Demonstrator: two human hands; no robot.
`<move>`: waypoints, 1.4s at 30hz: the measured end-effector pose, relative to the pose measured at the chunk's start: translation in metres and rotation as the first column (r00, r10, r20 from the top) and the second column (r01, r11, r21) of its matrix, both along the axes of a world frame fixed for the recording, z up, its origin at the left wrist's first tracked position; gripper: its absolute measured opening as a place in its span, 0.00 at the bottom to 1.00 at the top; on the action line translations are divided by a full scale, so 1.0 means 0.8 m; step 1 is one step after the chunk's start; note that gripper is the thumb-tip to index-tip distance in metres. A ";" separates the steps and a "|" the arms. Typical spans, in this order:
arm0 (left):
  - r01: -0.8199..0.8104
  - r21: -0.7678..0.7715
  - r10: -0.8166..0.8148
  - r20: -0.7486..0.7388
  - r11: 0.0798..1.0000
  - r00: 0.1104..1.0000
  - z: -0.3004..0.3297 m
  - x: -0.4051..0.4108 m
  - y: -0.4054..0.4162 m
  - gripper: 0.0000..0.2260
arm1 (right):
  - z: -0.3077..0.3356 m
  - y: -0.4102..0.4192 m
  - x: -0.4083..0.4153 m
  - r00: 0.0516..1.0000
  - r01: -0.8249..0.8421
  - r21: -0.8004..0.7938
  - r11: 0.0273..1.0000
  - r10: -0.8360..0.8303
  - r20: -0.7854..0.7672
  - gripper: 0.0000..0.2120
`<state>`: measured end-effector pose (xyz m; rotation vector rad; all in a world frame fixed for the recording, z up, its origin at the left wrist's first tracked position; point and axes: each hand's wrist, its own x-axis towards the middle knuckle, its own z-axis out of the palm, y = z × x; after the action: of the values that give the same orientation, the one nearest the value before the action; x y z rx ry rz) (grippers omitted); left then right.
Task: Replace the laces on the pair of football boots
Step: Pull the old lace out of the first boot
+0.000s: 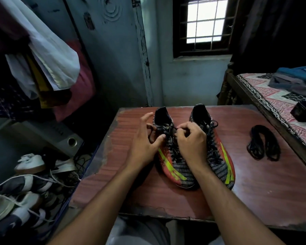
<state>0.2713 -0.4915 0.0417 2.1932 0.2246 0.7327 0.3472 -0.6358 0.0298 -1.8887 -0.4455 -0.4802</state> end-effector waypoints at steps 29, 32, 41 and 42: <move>0.014 0.189 -0.030 0.083 0.982 0.996 -0.049 0.046 0.036 0.22 | 0.116 -0.026 -0.003 0.992 -0.107 0.410 0.906 0.127 -0.022 0.16; 0.010 0.186 -0.024 0.073 0.983 0.997 -0.050 0.046 0.034 0.22 | 0.129 -0.027 -0.007 0.988 -0.123 0.410 0.904 0.149 -0.031 0.16; -0.002 0.177 -0.011 0.076 0.984 0.997 -0.050 0.045 0.035 0.21 | 0.104 -0.039 -0.014 0.948 -0.127 0.327 0.936 0.212 -0.237 0.07; 0.002 0.179 -0.016 0.078 0.984 0.997 -0.050 0.045 0.035 0.21 | 0.098 -0.039 -0.013 0.929 -0.156 0.260 0.953 0.231 -0.289 0.05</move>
<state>0.3075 -0.4637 0.0021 2.3265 0.1120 0.8623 0.3370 -0.6669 0.1083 -1.6345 -0.3416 -0.0857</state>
